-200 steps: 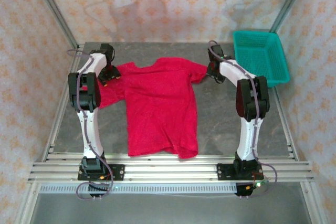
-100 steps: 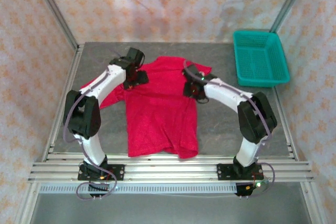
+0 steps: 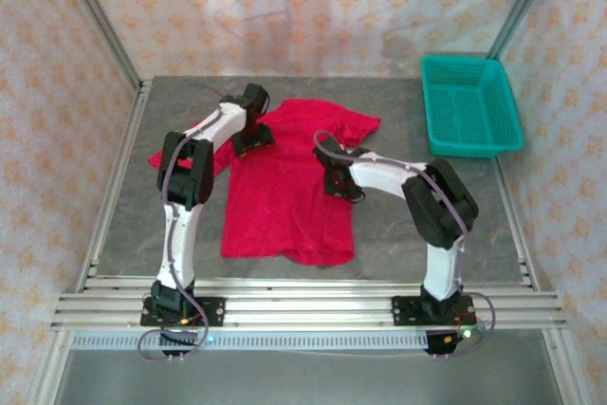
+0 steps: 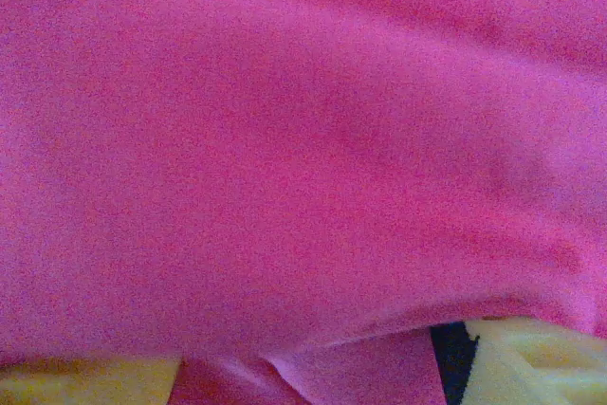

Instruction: Fold the inside-out t-shirt

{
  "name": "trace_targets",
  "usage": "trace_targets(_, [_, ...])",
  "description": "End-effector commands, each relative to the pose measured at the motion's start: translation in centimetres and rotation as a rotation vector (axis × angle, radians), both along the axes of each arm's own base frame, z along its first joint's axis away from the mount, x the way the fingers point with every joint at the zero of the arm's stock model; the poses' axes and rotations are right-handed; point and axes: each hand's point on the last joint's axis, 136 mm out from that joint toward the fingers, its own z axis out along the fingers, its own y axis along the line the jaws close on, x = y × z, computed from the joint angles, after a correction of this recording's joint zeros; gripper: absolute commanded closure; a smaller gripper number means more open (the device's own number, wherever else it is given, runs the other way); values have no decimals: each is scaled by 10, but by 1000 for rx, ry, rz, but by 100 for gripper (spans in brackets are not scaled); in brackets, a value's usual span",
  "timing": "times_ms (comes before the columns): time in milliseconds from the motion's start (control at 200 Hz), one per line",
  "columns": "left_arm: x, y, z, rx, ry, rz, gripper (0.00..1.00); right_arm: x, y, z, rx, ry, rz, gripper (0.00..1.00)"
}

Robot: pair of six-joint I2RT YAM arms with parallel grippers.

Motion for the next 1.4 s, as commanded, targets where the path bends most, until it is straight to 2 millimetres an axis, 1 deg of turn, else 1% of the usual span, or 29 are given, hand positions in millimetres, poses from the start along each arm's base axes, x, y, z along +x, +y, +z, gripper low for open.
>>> trace_targets(0, [4,33,-47,38,138,24,27,26,-21,-37,-64,63,-33,54])
trace_targets(20, [8,34,-50,31,142,27,27,33,-22,-35,-67,62,-33,54])
trace_targets(60, [18,35,-49,11,135,29,26,46,-22,-29,-72,53,-28,54])
trace_targets(110, [24,34,-44,-4,128,26,25,58,-23,-17,-92,30,-15,54])
trace_targets(160, [25,30,-33,-11,111,17,24,64,-22,-2,-109,15,7,53])
trace_targets(185, [23,30,-27,-13,102,16,23,63,-22,5,-114,15,17,53])
trace_targets(200, [23,29,-19,-15,86,14,23,62,-21,10,-115,12,24,53])
trace_targets(210, [21,29,-18,-14,87,13,23,61,-21,13,-115,10,27,53])
trace_targets(225, [21,27,-9,-16,67,10,23,59,-20,18,-116,7,33,52])
trace_targets(285, [10,26,14,-16,24,4,21,46,-15,34,-124,-12,64,52])
trace_targets(290, [8,26,14,-15,27,4,21,45,-15,35,-126,-13,65,52])
trace_targets(300, [8,26,22,-17,8,2,21,42,-14,37,-129,-15,71,52])
trace_targets(310, [4,26,23,-16,11,2,21,38,-13,39,-130,-18,77,51])
trace_targets(365, [-11,26,50,-15,-35,3,21,19,-5,48,-135,-30,109,51])
trace_targets(400, [-23,26,61,-15,-56,3,20,8,1,52,-139,-41,124,52])
trace_targets(455, [-40,25,79,-18,-92,-2,20,-11,9,52,-142,-43,153,52])
trace_targets(530, [-67,24,88,-30,-100,-7,20,-31,17,47,-158,-37,178,54])
trace_targets(545, [-73,23,83,-31,-89,-8,21,-34,18,45,-161,-32,182,55])
trace_targets(550, [-74,23,88,-35,-100,-9,21,-35,18,44,-162,-31,184,55])
trace_targets(565, [-80,21,92,-41,-108,-13,21,-38,19,43,-166,-28,187,55])
trace_targets(645, [-107,20,87,-42,-101,-19,21,-49,15,32,-204,-6,192,58])
trace_targets(726, [-130,15,75,-54,-89,-24,22,-54,5,26,-236,-1,186,61])
trace_targets(816, [-152,4,55,-75,-60,-38,22,-59,-1,23,-247,-1,188,62])
trace_targets(926, [-173,3,27,-100,-14,-19,24,-66,1,15,-215,25,196,62])
trace_targets(1021, [-183,6,12,-100,7,-3,25,-71,3,10,-188,36,191,63])
trace_targets(1161, [-192,12,-4,-74,46,6,25,-74,-3,11,-199,31,175,91])
trace_targets(1251, [-195,17,-10,-54,69,10,26,-75,-11,20,-217,11,160,100])
trace_targets(1396, [-200,27,-15,-14,95,20,26,-77,-27,46,-230,-44,132,100])
